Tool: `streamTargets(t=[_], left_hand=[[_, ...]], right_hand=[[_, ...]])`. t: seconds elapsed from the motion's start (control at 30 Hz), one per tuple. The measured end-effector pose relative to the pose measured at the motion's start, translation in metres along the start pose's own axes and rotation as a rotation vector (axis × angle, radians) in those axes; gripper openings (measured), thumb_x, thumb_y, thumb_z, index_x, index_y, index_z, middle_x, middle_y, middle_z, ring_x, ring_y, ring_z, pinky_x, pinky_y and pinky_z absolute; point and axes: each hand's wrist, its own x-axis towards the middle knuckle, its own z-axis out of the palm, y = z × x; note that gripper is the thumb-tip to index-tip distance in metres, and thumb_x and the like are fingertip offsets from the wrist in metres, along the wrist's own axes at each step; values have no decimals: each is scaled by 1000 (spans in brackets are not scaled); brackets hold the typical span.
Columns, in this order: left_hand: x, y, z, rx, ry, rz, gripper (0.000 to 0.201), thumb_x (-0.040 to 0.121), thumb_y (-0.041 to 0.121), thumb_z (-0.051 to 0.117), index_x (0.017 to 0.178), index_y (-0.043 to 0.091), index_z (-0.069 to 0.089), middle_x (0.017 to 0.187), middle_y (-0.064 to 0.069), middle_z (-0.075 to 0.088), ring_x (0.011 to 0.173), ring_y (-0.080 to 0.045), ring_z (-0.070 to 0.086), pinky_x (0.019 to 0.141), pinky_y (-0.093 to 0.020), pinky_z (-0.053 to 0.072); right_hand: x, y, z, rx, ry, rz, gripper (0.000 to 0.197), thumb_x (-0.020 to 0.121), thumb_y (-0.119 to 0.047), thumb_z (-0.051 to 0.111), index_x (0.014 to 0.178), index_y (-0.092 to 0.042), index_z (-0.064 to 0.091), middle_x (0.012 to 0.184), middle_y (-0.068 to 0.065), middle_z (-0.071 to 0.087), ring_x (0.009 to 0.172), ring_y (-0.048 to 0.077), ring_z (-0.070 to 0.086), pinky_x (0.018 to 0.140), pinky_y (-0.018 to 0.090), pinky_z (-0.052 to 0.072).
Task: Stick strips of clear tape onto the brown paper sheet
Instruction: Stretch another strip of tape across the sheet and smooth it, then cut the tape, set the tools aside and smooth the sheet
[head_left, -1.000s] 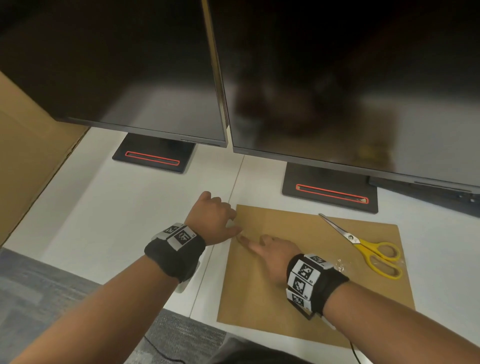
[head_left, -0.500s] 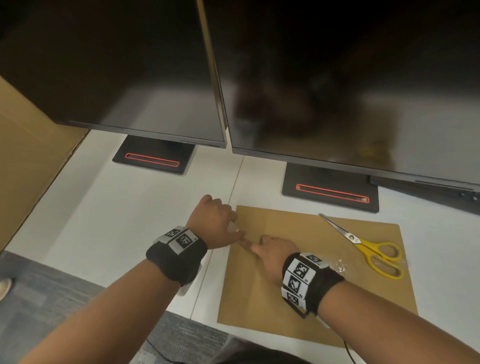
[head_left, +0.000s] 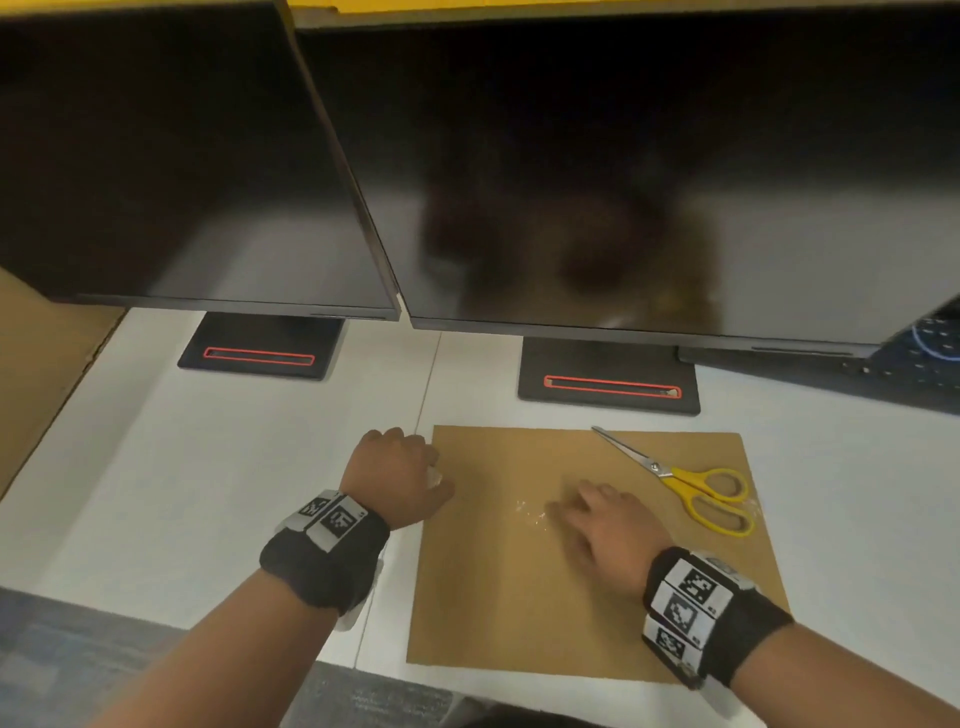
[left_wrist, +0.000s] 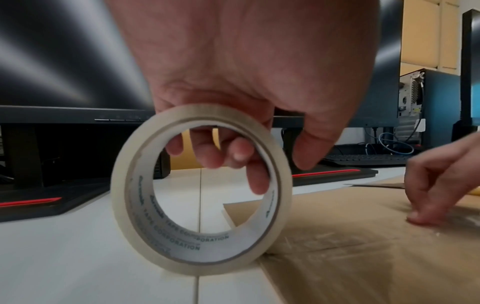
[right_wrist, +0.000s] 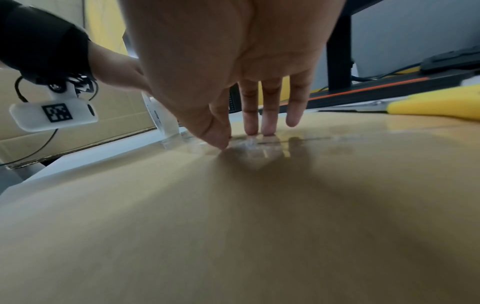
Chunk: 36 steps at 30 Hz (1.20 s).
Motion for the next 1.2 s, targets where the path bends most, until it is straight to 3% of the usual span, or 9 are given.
streamTargets(t=[0.13,0.3,0.37,0.5,0.63,0.73,0.9,1.0,1.2], left_hand=[[-13,2,-4,19,-27,-14,34,89,42,38,93,19,63,94,2,66,84,-19,57,76,-30,40],[-33,6,6,-134,-48,-40,27,77,30,40,63,15,58,62,3,52,63,-19,54,61,-25,38],[-44,9,11,-72,-114,-120,23,86,33,47,81,20,65,75,5,58,74,-16,58,63,-23,40],[-57,17,23,9,-174,-202,22,90,37,49,100,25,64,94,3,68,90,-16,63,74,-25,47],[-61,26,29,34,-166,-286,23,89,35,51,104,24,63,94,-1,67,93,-20,61,78,-28,47],[-61,32,31,76,-139,-290,23,90,35,48,105,24,61,96,0,68,95,-20,61,85,-27,44],[-61,34,30,71,-135,-329,21,90,36,46,106,28,59,101,6,68,100,-16,60,95,-29,37],[-61,37,31,59,-146,-348,21,90,35,46,106,28,58,102,6,68,98,-16,61,91,-28,38],[-59,36,34,21,-151,-385,20,88,32,45,103,29,58,99,7,69,94,-15,64,93,-30,36]], right_hand=[[-8,9,8,30,11,27,47,68,-30,42,109,-29,64,97,2,68,82,21,67,64,33,56],[-12,9,8,101,41,-26,47,76,-22,51,122,-28,57,120,5,61,106,28,58,84,40,51],[-15,10,6,130,23,-49,48,86,-19,45,133,-27,47,135,5,48,121,27,45,98,38,41],[-18,15,12,130,29,-62,49,91,-21,39,139,-25,39,143,3,38,129,25,36,105,37,36],[-20,21,17,142,65,-66,43,80,-23,46,121,-22,60,125,9,57,112,30,55,95,40,45],[-29,39,5,151,199,73,35,72,-16,58,105,-17,65,108,10,59,96,32,59,81,40,50],[-50,92,-12,80,206,427,45,85,-18,48,130,-23,41,124,7,43,111,26,45,89,36,42],[-57,111,-9,78,86,451,41,94,-27,36,135,-23,33,131,8,36,115,26,43,91,37,42],[-49,124,-5,21,74,414,39,94,-33,43,131,-21,42,125,7,42,111,25,46,90,36,45]])
